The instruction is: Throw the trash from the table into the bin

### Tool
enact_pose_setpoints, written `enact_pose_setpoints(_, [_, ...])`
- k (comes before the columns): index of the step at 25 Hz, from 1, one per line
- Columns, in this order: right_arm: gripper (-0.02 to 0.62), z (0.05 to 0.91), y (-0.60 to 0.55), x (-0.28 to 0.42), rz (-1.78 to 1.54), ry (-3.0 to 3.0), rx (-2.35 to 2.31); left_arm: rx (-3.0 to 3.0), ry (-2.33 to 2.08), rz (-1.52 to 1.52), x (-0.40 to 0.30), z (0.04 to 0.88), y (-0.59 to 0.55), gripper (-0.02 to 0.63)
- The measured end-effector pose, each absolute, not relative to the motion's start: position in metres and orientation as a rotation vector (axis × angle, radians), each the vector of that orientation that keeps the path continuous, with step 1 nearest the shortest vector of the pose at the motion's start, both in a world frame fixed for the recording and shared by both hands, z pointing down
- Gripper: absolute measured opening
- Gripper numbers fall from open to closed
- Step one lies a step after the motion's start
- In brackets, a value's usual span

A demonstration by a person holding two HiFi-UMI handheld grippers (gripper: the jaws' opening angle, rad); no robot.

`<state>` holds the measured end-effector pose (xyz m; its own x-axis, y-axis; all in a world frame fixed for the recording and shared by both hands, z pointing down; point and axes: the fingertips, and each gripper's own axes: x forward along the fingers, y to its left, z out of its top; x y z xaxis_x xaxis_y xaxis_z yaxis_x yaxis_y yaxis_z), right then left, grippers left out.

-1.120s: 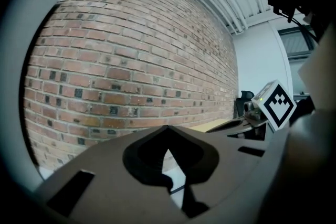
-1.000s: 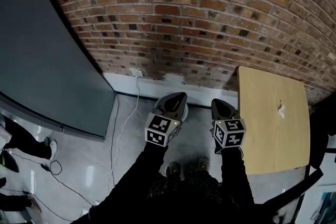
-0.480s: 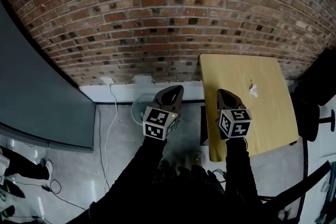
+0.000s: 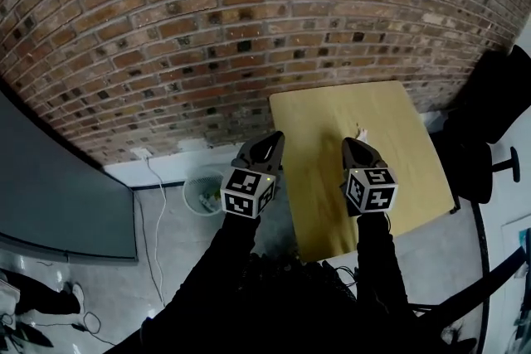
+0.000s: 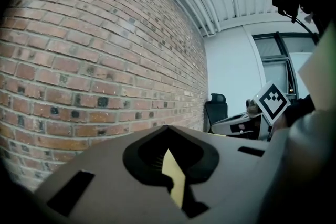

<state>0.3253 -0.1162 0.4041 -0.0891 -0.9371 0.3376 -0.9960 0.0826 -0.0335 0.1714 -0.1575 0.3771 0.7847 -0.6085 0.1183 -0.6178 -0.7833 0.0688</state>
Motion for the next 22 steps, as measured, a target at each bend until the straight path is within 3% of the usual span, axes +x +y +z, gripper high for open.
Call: enact_pose_setpoints(22, [0.012, 0.434, -0.134, 0.416, 0.467, -2.123, 1.995, 2.82, -0.993, 0.174, 0.251, 0.405, -0.17, 0.006])
